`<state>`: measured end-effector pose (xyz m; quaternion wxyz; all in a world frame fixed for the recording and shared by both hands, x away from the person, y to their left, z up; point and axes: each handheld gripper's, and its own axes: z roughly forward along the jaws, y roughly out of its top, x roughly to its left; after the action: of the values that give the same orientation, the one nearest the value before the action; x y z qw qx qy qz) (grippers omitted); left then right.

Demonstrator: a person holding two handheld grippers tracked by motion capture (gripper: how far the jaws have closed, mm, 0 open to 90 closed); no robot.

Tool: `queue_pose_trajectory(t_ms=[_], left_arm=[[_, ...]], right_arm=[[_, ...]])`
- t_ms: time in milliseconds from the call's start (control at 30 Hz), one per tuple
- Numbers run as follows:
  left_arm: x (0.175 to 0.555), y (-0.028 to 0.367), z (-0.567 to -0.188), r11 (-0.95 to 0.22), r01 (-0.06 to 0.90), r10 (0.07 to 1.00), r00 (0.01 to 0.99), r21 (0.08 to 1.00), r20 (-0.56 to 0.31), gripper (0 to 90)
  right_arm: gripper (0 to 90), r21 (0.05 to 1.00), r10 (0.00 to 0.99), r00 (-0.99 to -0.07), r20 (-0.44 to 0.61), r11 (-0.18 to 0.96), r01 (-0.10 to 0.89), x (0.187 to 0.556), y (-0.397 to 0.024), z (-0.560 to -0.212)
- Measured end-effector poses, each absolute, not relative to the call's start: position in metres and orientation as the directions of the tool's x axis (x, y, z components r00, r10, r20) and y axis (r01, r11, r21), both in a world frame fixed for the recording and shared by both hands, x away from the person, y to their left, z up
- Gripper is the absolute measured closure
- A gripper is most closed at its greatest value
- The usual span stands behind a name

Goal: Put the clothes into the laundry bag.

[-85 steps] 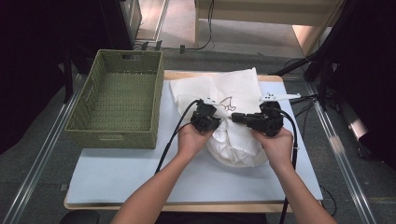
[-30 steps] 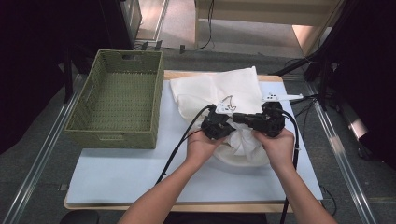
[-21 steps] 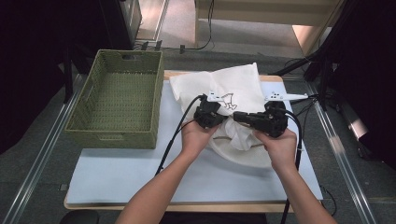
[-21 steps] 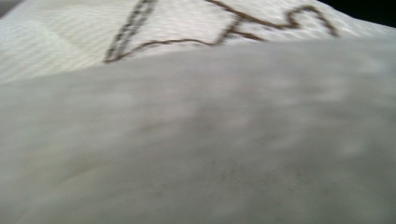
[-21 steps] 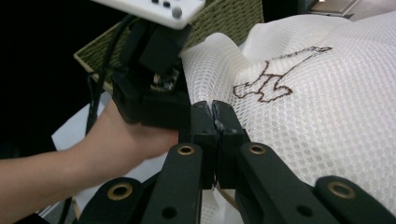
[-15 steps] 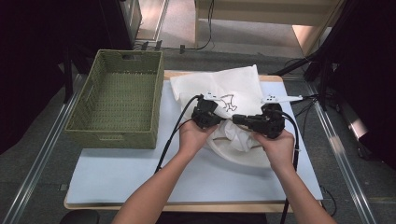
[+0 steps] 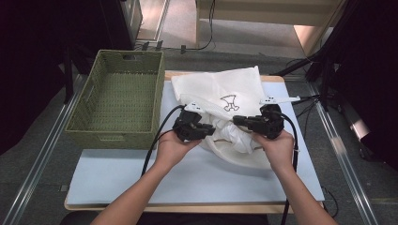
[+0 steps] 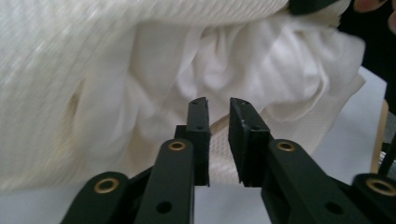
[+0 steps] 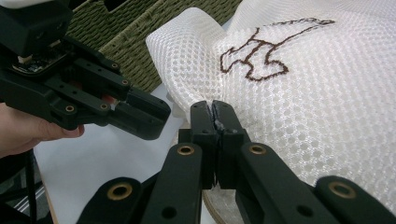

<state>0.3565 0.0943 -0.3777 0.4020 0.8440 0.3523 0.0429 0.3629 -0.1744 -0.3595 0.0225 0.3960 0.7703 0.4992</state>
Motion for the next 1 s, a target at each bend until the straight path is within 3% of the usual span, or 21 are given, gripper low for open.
queue_pose_trajectory(t_ms=[367,567,633,767,1000], left_arm=[[0.361,0.100,-0.405,-0.402,0.639,0.678,0.689,0.656,-0.256,56.5],[0.373,0.092,-0.421,-0.396,0.679,0.710,0.653,0.618,-0.263,51.7],[0.379,0.090,-0.427,-0.410,0.694,0.717,0.646,0.592,-0.261,58.0],[0.381,0.093,-0.433,-0.438,0.691,0.700,0.664,0.575,-0.264,84.5],[0.342,0.122,-0.414,-0.402,0.662,0.690,0.673,0.632,-0.267,88.2]], right_arm=[[90.0,0.788,0.633,-0.685,0.361,0.186,0.586,0.362,-0.174,-0.358],[90.0,0.790,0.631,-0.688,0.358,0.189,0.584,0.362,-0.174,-0.358],[90.0,0.789,0.630,-0.690,0.358,0.192,0.584,0.362,-0.173,-0.357],[90.0,0.792,0.631,-0.692,0.352,0.194,0.580,0.362,-0.174,-0.357],[90.0,0.793,0.639,-0.686,0.349,0.190,0.580,0.362,-0.176,-0.357]])
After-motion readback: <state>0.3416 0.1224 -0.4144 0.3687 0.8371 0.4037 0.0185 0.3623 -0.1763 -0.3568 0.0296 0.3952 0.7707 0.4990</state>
